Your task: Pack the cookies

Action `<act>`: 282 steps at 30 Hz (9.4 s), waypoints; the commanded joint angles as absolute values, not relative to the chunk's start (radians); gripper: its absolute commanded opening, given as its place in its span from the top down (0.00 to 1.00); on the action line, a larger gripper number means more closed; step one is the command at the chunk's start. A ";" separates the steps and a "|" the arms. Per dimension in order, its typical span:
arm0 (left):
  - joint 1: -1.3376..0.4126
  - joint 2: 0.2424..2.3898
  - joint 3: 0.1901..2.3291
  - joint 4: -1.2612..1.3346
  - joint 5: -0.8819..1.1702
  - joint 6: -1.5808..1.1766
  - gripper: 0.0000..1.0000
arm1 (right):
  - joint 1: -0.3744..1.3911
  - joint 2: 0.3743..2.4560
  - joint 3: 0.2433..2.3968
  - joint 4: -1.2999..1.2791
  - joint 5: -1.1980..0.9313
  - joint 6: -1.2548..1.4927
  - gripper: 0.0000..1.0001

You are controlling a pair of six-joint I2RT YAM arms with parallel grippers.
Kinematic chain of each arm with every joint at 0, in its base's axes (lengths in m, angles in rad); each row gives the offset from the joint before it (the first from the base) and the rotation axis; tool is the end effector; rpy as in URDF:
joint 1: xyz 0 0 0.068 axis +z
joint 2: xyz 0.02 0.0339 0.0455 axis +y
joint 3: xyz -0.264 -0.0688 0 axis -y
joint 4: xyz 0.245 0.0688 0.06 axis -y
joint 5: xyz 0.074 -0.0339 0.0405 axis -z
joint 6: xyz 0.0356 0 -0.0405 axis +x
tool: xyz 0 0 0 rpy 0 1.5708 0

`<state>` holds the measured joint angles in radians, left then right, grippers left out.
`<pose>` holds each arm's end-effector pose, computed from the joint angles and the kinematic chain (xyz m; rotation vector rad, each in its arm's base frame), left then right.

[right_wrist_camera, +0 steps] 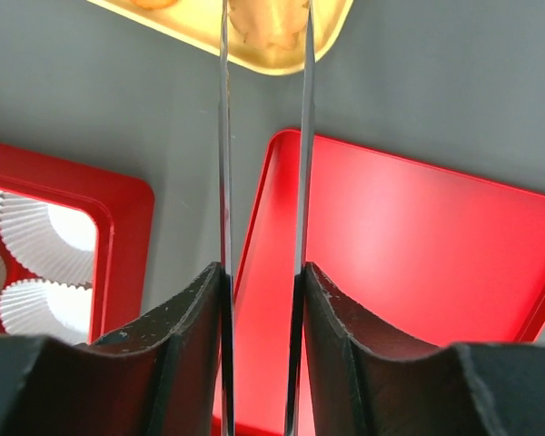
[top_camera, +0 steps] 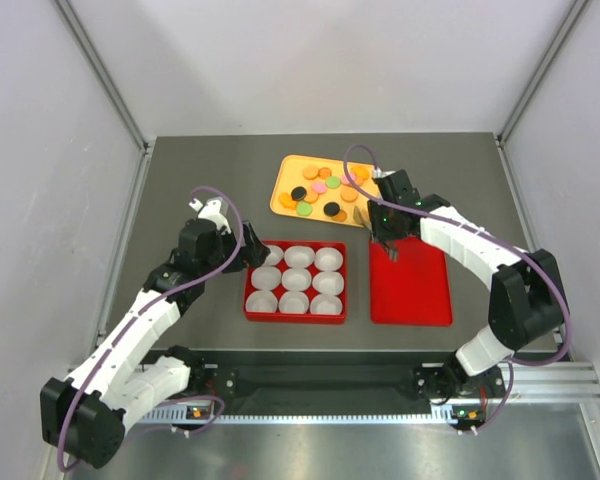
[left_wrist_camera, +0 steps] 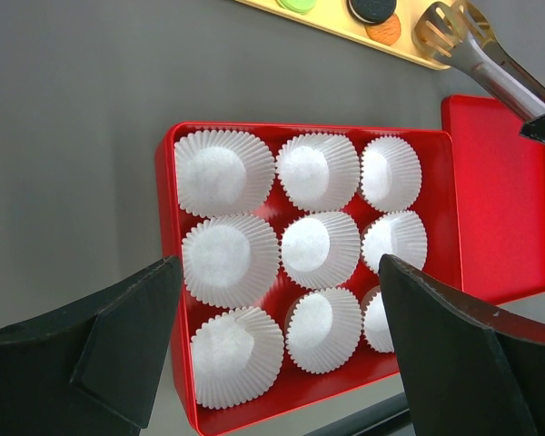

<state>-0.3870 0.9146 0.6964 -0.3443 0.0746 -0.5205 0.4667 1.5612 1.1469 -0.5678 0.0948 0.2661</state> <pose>0.1877 -0.0794 0.2698 -0.1012 2.1917 -0.6040 0.2932 0.1440 0.2428 -0.2192 2.5451 0.1643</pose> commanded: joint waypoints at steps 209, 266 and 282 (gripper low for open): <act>-0.305 0.870 0.853 -0.495 -0.160 -0.428 0.03 | 0.979 1.460 1.151 -0.495 0.169 0.390 0.68; -0.305 0.876 0.853 -0.492 -0.147 -0.426 0.03 | 0.980 1.295 1.167 -0.541 0.114 0.394 0.54; -0.305 0.879 0.851 -0.492 -0.143 -0.423 0.03 | 0.618 1.486 1.337 -0.594 0.222 0.267 0.53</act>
<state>-0.3099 0.8810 0.8543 -0.5320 -0.1459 -0.4381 0.6510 1.4071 1.2610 -0.5945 0.1783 0.3103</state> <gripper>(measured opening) 0.973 0.469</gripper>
